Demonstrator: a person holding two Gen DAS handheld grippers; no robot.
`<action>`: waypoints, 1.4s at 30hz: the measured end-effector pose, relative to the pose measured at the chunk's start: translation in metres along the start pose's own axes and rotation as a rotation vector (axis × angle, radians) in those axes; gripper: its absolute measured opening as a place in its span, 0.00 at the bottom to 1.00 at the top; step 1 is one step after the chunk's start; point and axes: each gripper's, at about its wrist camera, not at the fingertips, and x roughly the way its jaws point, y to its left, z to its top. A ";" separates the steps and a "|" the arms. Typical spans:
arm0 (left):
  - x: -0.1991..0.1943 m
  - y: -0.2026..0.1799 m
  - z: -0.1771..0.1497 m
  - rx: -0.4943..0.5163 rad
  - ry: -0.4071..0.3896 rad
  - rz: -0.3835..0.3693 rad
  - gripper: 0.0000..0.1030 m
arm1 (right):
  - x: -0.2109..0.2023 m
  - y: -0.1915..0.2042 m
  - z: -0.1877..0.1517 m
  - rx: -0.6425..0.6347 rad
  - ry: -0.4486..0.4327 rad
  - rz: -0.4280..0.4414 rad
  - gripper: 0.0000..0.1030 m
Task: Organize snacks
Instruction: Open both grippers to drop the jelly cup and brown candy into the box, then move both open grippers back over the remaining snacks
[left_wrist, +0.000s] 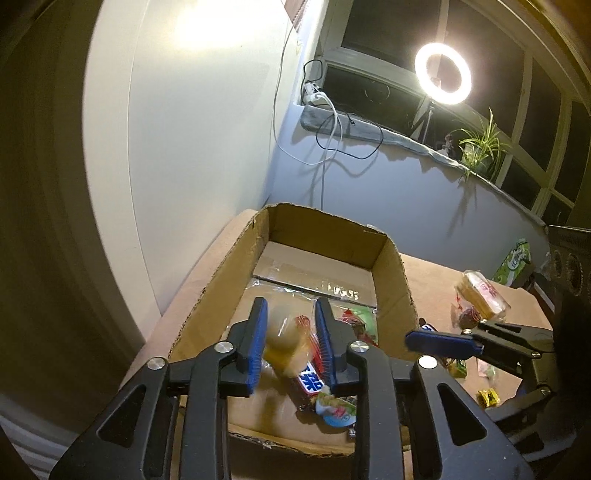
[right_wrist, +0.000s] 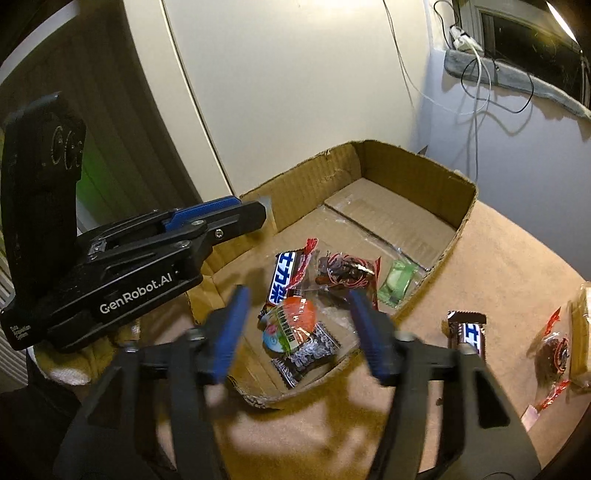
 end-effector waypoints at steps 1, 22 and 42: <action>0.000 0.000 0.000 0.001 -0.001 0.001 0.34 | -0.001 0.000 0.000 -0.003 -0.003 -0.001 0.64; -0.007 -0.047 0.003 0.066 -0.014 -0.099 0.35 | -0.066 -0.081 -0.020 0.131 -0.050 -0.113 0.64; 0.014 -0.137 -0.030 0.234 0.124 -0.247 0.35 | -0.099 -0.169 -0.102 0.284 0.043 -0.220 0.61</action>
